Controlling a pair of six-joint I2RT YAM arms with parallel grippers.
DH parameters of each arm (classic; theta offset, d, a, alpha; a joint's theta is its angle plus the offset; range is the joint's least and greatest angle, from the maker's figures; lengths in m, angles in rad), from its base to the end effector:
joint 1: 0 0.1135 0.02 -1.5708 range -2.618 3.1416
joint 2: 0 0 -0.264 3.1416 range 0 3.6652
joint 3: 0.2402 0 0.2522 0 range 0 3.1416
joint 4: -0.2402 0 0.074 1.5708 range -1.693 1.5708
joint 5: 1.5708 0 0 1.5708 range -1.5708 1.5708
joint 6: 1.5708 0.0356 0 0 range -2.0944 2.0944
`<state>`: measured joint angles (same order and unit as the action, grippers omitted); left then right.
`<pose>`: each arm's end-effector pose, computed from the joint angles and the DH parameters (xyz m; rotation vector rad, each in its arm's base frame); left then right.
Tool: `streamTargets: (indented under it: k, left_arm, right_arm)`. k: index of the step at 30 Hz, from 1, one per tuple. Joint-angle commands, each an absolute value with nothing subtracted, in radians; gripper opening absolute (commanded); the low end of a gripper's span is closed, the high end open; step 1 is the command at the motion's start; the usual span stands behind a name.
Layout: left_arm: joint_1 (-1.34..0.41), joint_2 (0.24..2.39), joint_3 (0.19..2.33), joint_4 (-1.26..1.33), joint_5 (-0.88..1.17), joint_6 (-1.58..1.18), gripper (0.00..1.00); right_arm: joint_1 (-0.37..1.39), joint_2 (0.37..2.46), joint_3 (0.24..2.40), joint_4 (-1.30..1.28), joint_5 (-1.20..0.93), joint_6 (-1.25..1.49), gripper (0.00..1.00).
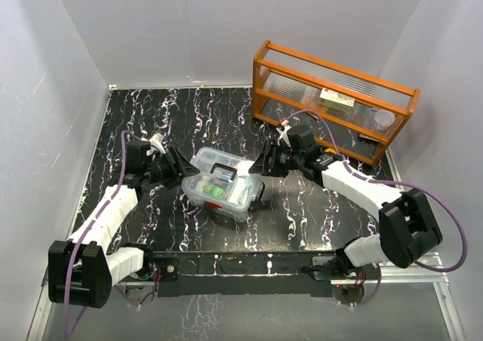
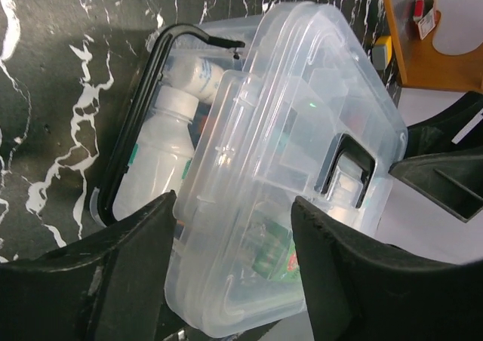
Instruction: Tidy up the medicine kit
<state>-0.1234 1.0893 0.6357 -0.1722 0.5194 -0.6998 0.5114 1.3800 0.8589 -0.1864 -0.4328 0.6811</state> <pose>0.2253 -0.0458 0.2326 -0.3498 2.2652 -1.0175 0.2483 0.1564 0.2337 -0.0394 2.4545 1.0760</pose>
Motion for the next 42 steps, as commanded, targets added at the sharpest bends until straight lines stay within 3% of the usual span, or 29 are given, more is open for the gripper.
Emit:
streamTargets:
  k: [1, 8, 15, 28, 37, 42]
  left_arm:
    - [-0.148, 1.097, 0.701, -0.261, 0.529, -0.646, 0.64]
    - [-0.148, 1.055, 0.803, -0.416, 0.482, -0.519, 0.84]
    - [-0.148, 1.106, 0.871, -0.484, 0.436, -0.421, 0.87]
    - [-0.148, 1.302, 0.941, -0.427, 0.527, -0.394, 0.82]
    - [-0.148, 1.364, 0.956, -0.44, 0.505, -0.399, 0.7]
    - [-0.148, 1.4, 0.942, -0.439, 0.505, -0.393, 0.6]
  right_arm:
    - [0.522, 1.313, 0.923, -0.22, -0.349, 0.624, 0.57]
    - [0.518, 1.17, 0.875, -0.302, -0.3, 0.653, 0.75]
    - [0.518, 1.054, 0.726, -0.229, -0.299, 0.747, 0.78]
    - [0.518, 1.176, 0.687, -0.04, -0.351, 0.814, 0.72]
    - [0.518, 1.234, 0.619, -0.075, -0.22, 0.93, 0.52]
    - [0.518, 1.239, 0.602, -0.09, -0.222, 0.933, 0.46]
